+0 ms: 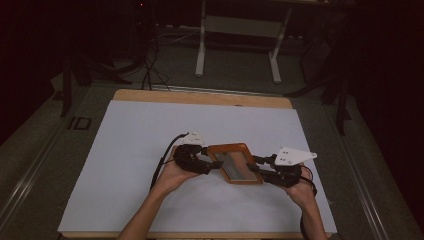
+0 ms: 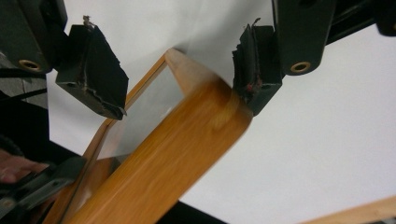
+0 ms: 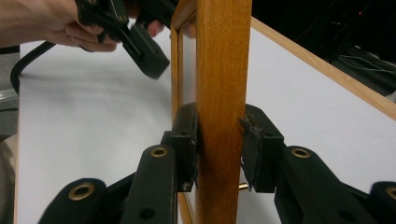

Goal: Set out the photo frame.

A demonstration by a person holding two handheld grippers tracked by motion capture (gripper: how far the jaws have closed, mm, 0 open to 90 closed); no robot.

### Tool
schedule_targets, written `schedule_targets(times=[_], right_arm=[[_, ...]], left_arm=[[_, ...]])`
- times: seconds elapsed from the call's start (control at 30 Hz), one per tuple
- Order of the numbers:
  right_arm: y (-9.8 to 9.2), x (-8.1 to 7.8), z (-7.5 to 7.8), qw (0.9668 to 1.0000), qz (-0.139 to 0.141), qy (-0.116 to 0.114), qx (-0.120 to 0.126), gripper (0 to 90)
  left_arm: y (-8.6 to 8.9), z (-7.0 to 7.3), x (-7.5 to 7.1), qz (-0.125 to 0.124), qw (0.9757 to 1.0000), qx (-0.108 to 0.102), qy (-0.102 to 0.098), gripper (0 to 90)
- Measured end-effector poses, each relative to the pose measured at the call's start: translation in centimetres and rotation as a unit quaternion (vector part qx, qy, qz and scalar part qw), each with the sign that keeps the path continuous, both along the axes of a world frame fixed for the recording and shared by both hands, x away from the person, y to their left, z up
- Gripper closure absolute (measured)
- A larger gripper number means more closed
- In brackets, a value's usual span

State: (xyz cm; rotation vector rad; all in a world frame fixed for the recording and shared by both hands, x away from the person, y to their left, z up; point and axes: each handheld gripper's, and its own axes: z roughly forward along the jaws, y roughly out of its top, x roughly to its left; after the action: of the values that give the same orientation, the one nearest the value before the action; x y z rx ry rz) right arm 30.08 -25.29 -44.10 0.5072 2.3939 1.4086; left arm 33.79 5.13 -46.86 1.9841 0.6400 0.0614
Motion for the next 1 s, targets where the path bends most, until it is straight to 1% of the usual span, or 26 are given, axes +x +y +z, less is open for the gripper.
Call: schedule_targets(times=[0.17,0.23,0.3,0.4,0.47,0.53,0.63,0.7,0.83,1.0], right_arm=[[-0.4,0.0,-0.1,1.0,-0.002,-0.001,-0.001,68.3],[-0.5,0.0,-0.1,1.0,-0.003,-0.002,-0.005,68.3],[-0.7,-0.1,-0.2,0.9999,-0.006,-0.003,-0.01,68.2],[-0.9,-0.1,-0.2,0.9998,-0.01,-0.004,-0.015,68.2],[-1.1,-0.1,-0.3,0.9997,-0.014,-0.004,-0.018,68.1],[-1.2,0.0,-0.3,0.9996,-0.018,-0.005,-0.021,68.0],[-1.5,0.0,-0.4,0.9995,-0.021,-0.004,-0.024,68.0],[-1.6,0.1,-0.5,0.9994,-0.025,-0.002,-0.024,68.0],[-2.0,0.2,-0.6,0.9993,-0.03,0.002,-0.022,68.0],[-2.6,0.3,-1.0,0.9992,-0.033,0.007,-0.019,67.6]], left_arm=[[-0.9,-0.8,0.3,-0.017,0.9998,0.008,0.006,39.7],[-1.3,-1.0,0.4,-0.022,0.9997,0.012,0.005,40.2],[-1.5,-1.2,0.5,-0.023,0.9996,0.016,0.004,40.3],[-1.8,-1.4,0.7,-0.025,0.9996,0.013,0.006,42.9],[-2.0,-1.3,0.8,-0.025,0.9996,0.013,0.004,44.3],[-2.3,-1.3,0.7,-0.029,0.9995,0.013,-0.003,46.2],[-2.7,-1.2,0.5,-0.032,0.9992,0.019,-0.01,49.3],[-3.0,-1.2,0.4,-0.034,0.9989,0.028,-0.016,51.0],[-3.6,-1.2,0.0,-0.033,0.9983,0.039,-0.029,54.3],[-3.9,-1.2,0.0,-0.033,0.9981,0.036,-0.038,56.1]])
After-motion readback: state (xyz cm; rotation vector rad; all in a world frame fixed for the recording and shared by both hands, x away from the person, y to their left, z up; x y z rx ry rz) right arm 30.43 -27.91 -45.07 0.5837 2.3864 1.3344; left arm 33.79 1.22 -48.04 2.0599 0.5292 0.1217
